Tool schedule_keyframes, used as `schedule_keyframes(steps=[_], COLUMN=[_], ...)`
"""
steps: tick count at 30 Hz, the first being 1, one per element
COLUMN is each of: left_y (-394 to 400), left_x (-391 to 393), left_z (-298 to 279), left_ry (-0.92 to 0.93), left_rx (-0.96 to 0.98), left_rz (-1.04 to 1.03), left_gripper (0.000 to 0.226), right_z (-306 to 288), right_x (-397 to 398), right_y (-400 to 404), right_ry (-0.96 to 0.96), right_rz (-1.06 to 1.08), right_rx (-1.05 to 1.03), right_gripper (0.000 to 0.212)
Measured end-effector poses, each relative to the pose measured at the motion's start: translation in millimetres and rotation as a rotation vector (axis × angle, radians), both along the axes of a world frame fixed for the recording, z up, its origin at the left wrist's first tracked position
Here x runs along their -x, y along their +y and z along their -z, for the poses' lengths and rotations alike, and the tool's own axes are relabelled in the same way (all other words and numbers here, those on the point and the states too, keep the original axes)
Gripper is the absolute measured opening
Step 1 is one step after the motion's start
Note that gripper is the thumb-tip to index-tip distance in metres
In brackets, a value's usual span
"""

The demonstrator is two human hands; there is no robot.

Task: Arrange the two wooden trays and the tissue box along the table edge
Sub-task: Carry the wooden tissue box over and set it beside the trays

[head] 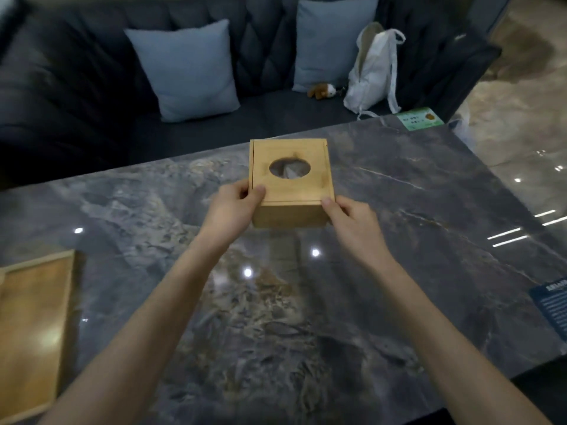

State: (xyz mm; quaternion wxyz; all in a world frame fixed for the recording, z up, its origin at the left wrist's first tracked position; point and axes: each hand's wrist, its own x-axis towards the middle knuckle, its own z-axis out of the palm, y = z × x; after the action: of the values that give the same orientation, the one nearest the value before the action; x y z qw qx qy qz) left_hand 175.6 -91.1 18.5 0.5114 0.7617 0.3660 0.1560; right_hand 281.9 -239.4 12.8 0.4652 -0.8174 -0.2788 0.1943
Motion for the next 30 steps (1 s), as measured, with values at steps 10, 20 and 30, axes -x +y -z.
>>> schedule_keyframes(steps=[10, 20, 30], left_y=[38.9, 68.4, 72.4], left_x=[173.9, 344.5, 497.9], left_z=[-20.7, -4.9, 17.2], left_ry=[0.04, 0.132, 0.102], left_rx=[-0.126, -0.093, 0.054], left_rz=[-0.156, -0.349, -0.464], left_gripper=[0.025, 0.027, 0.029], right_z=[-20.3, 6.3, 43.9], right_x=[151.9, 300.5, 442.9], right_y=[56.7, 110.9, 142.3], right_ry=[0.047, 0.073, 0.237], right_rz=[-0.208, -0.382, -0.527], right_rx=[-0.029, 0.004, 0.004], right_gripper=[0.029, 0.025, 0.02])
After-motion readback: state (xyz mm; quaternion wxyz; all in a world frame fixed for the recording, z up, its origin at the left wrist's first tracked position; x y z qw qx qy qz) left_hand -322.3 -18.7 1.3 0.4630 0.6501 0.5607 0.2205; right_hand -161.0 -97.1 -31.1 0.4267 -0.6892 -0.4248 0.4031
